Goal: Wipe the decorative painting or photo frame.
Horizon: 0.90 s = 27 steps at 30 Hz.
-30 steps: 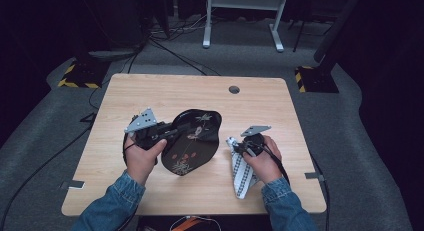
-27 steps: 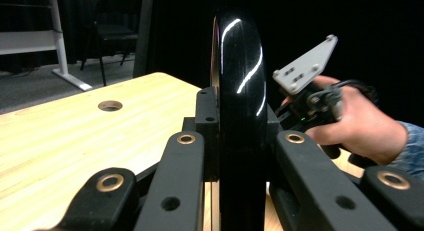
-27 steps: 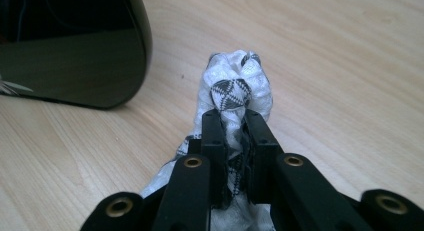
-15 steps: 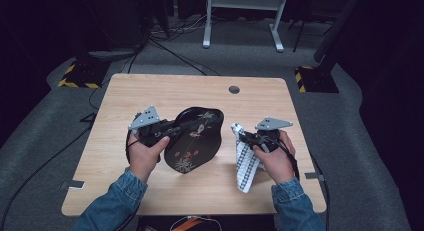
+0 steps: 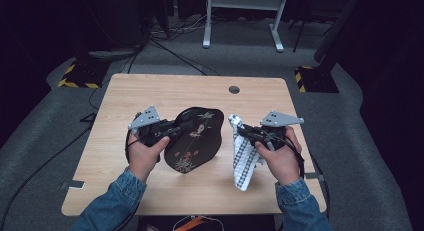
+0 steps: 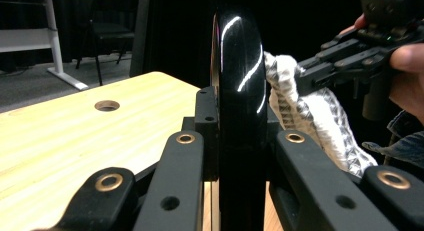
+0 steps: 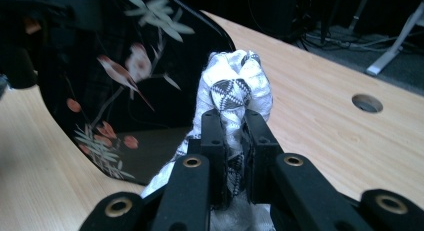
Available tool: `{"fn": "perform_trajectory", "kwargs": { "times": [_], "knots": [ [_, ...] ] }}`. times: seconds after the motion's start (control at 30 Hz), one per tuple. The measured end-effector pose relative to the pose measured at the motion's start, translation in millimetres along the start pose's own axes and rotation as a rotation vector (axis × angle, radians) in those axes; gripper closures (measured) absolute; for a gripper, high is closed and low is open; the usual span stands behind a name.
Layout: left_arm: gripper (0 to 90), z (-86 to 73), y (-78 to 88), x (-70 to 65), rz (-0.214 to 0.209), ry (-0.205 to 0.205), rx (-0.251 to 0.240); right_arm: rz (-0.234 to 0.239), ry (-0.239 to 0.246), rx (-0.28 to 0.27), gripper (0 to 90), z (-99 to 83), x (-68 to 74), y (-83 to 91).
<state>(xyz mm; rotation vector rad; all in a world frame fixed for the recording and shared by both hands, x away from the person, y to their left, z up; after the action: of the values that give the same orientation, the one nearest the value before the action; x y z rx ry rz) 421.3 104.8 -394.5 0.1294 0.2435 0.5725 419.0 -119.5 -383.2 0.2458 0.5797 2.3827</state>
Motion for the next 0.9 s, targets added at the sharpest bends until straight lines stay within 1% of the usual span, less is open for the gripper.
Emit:
{"fn": "perform_trajectory", "kwargs": {
  "times": [0.13,0.17,0.2,0.23,0.3,0.33,0.37,0.43,0.47,0.53,0.63,0.73,0.83,0.9],
  "knots": [
    [80.2,0.2,0.1,0.2,-0.002,-0.001,0.003,0.016,0.011,-0.030,82.0,12.0,6.7,-1.3],
    [80.2,0.2,0.1,0.2,-0.002,-0.001,0.003,0.016,0.011,-0.030,82.0,12.0,6.7,-1.3],
    [80.2,-0.2,0.6,-0.1,-0.004,0.000,0.007,0.024,0.024,-0.052,82.0,19.8,11.7,-2.5],
    [80.2,-0.2,0.6,-0.1,-0.004,0.000,0.007,0.029,0.032,-0.058,82.0,23.3,14.2,-3.6],
    [80.2,-0.2,0.8,0.0,-0.005,-0.001,0.009,0.038,0.042,-0.060,81.9,28.8,18.5,-6.0],
    [80.2,-0.2,0.8,0.0,-0.005,-0.001,0.009,0.038,0.042,-0.060,81.9,28.8,18.5,-6.0],
    [80.2,0.1,0.6,0.5,-0.006,-0.003,0.009,0.051,0.063,-0.058,81.9,35.6,23.8,-10.1],
    [80.2,0.4,0.0,0.7,-0.009,0.000,0.008,0.054,0.069,-0.060,81.9,37.9,25.6,-11.5],
    [80.2,0.4,0.0,0.6,-0.008,-0.001,0.010,0.059,0.088,-0.065,81.8,44.2,30.8,-16.5],
    [80.2,0.6,0.2,0.7,-0.006,-0.002,0.012,0.061,0.094,-0.067,81.8,46.0,32.5,-18.5],
    [80.2,0.5,0.2,0.5,-0.006,0.000,0.017,0.061,0.124,-0.076,81.8,52.5,39.6,-28.7],
    [80.1,0.6,0.3,0.5,-0.010,0.002,0.017,0.057,0.169,-0.073,81.8,57.1,46.7,-37.7],
    [80.1,0.5,0.6,0.7,-0.014,0.004,0.019,0.048,0.199,-0.067,81.8,59.8,48.8,-45.7],
    [80.0,0.5,0.9,0.7,-0.017,0.006,0.022,0.052,0.194,-0.057,81.7,59.2,48.3,-50.4]
  ]
}}
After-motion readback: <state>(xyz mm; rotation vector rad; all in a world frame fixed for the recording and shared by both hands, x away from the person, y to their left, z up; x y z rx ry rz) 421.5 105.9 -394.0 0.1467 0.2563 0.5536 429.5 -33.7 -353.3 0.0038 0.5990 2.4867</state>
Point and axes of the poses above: each handheld gripper's, and its own axes: y roughly backward along the jaws, z roughly out of its top, x roughly to its left, the point moved 8 cm from there along -y, roughly forward along the jaws, and after that the axes turned 2 degrees about z, right-handed, at the moved point
